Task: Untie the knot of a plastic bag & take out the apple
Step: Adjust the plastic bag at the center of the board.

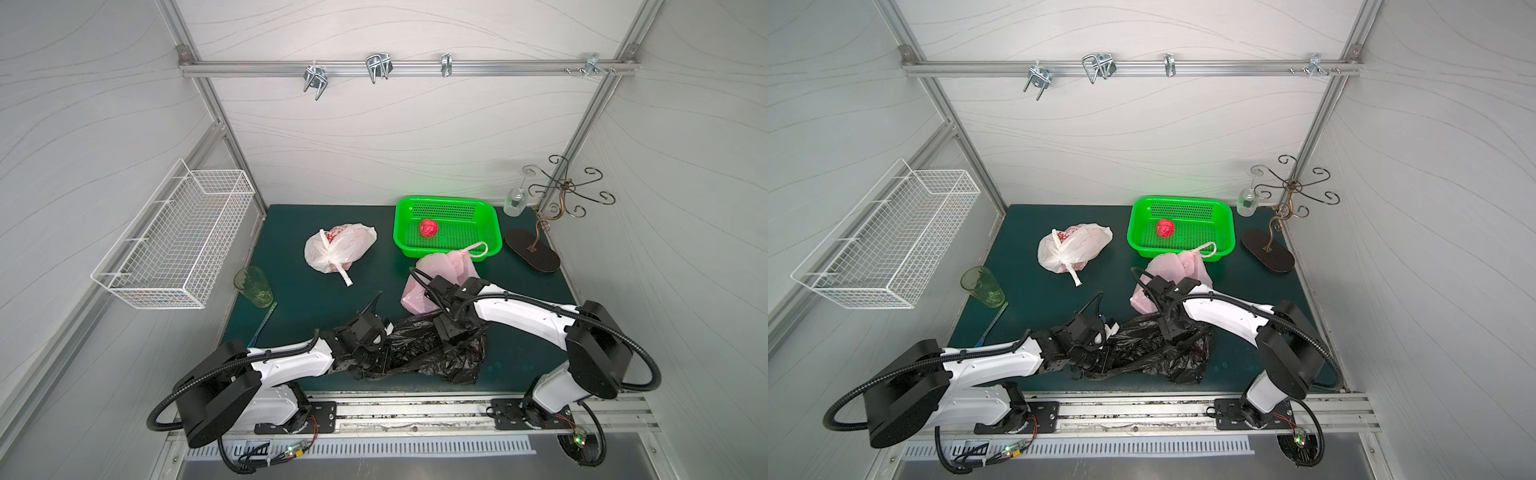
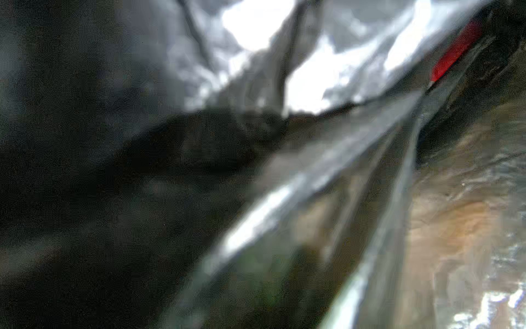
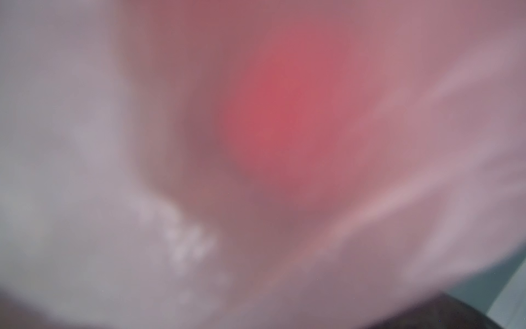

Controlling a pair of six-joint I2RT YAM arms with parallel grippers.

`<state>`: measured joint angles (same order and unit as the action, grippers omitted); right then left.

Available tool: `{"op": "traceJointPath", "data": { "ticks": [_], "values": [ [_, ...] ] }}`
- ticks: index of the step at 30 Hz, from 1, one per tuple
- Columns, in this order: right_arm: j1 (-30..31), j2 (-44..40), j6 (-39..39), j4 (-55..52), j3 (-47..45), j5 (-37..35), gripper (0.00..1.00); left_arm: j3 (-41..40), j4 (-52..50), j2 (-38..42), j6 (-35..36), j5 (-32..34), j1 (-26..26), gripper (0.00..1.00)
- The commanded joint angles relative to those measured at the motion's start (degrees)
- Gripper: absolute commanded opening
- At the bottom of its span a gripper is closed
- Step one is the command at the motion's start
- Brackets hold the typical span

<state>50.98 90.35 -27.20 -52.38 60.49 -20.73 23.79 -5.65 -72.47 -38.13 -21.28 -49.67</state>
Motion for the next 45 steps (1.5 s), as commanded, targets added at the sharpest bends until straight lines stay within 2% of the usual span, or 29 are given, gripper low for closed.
{"op": "traceJointPath", "data": {
  "ticks": [1,4,9,12,14,16,20,25,29,33,39,45],
  "values": [
    [-0.1,3.2,-1.8,0.0,1.5,-3.9,0.99,-0.2,-2.0,-1.5,0.6,2.7,-0.2,0.34],
    [0.2,5.3,-0.6,1.5,1.8,1.7,0.95,0.2,-2.8,-0.9,0.7,2.8,-0.2,0.34],
    [2.2,-0.2,1.3,0.1,1.3,8.7,0.94,1.7,-4.8,0.5,1.2,3.6,-0.2,0.35],
    [2.3,-6.0,3.6,-2.3,1.7,15.4,0.94,4.1,-5.7,0.9,1.8,3.2,-0.2,0.4],
    [2.2,-12.2,4.2,-2.2,1.5,22.4,0.94,6.4,-6.7,1.0,2.2,2.8,-0.2,0.43],
    [2.0,-17.6,4.4,-3.3,2.7,25.2,0.93,9.4,-8.4,0.7,2.9,2.7,-0.2,0.47],
    [0.1,-27.0,3.5,-10.2,6.8,21.3,0.93,16.3,-11.4,1.0,3.8,1.4,0.0,0.56],
    [-1.1,-33.8,1.5,-14.5,7.3,16.7,0.94,27.5,-13.8,-0.4,6.3,-1.4,0.7,0.64],
    [-2.1,-36.0,-3.0,-18.7,5.8,10.6,0.99,38.7,-18.7,-6.5,11.1,-7.1,1.6,0.64],
    [-4.7,-38.9,-7.1,-20.6,2.5,10.1,0.99,46.0,-25.8,-10.1,13.4,-7.1,1.9,0.62],
    [-7.6,-41.2,-7.2,-9.7,-8.3,19.0,0.99,42.2,-26.4,-6.6,12.0,-6.3,4.4,0.61],
    [-9.2,-35.6,-6.9,6.4,-14.1,27.2,0.96,32.3,-21.2,-3.2,8.7,-7.3,4.8,0.6]
  ]
}}
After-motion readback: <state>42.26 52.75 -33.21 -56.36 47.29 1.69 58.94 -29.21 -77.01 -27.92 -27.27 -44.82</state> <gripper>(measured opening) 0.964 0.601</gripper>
